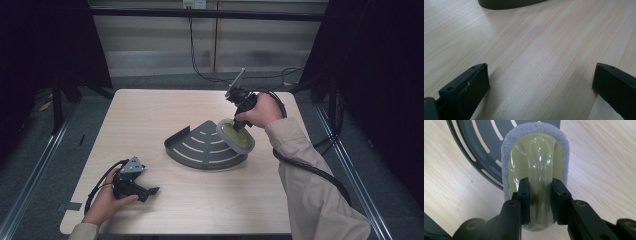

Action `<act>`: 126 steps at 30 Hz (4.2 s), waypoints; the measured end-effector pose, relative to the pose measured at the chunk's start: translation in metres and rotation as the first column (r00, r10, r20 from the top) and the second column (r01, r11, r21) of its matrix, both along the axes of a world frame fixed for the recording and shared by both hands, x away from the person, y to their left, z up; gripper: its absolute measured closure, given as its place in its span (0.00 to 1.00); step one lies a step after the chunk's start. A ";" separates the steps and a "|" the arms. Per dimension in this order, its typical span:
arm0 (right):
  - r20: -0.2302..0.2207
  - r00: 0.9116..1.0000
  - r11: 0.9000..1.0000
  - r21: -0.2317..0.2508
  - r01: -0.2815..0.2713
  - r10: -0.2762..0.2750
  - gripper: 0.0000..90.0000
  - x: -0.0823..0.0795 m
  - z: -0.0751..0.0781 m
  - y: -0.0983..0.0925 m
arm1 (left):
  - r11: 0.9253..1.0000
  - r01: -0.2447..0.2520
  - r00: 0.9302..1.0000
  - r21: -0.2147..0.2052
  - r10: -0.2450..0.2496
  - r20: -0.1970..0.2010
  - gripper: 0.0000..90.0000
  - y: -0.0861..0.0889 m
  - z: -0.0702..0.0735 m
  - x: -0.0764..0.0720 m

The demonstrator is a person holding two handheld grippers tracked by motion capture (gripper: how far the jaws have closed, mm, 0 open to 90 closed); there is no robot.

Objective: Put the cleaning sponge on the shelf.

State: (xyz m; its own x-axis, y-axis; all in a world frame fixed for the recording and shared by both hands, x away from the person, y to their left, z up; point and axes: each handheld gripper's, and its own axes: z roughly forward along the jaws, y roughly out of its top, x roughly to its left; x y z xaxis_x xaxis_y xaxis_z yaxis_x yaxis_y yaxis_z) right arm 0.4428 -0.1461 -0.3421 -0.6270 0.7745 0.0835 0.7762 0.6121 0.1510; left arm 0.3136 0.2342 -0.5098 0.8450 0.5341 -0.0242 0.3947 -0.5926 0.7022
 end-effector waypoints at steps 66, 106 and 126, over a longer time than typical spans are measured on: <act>-0.023 1.000 0.999 -0.034 0.020 -0.021 0.80 0.016 -0.073 0.028 | 1.000 0.001 1.000 -0.003 -0.001 0.000 0.00 0.000 0.000 0.000; -0.004 1.000 1.000 -0.023 0.019 -0.019 0.80 0.014 -0.082 0.029 | 1.000 0.000 1.000 -0.006 0.000 -0.004 0.00 0.000 0.000 0.000; 0.004 1.000 1.000 -0.021 0.014 -0.013 0.77 0.012 -0.083 0.030 | 1.000 0.002 1.000 -0.003 -0.002 0.000 0.00 0.000 0.000 0.000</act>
State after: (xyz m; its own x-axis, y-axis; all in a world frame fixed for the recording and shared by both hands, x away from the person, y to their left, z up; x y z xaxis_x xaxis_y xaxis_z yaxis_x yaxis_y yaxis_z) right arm 0.4545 -0.1156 -0.4255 -0.6167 0.7845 0.0651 0.7839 0.6046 0.1410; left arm 0.3138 0.2339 -0.5101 0.8462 0.5323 -0.0257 0.3933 -0.5911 0.7043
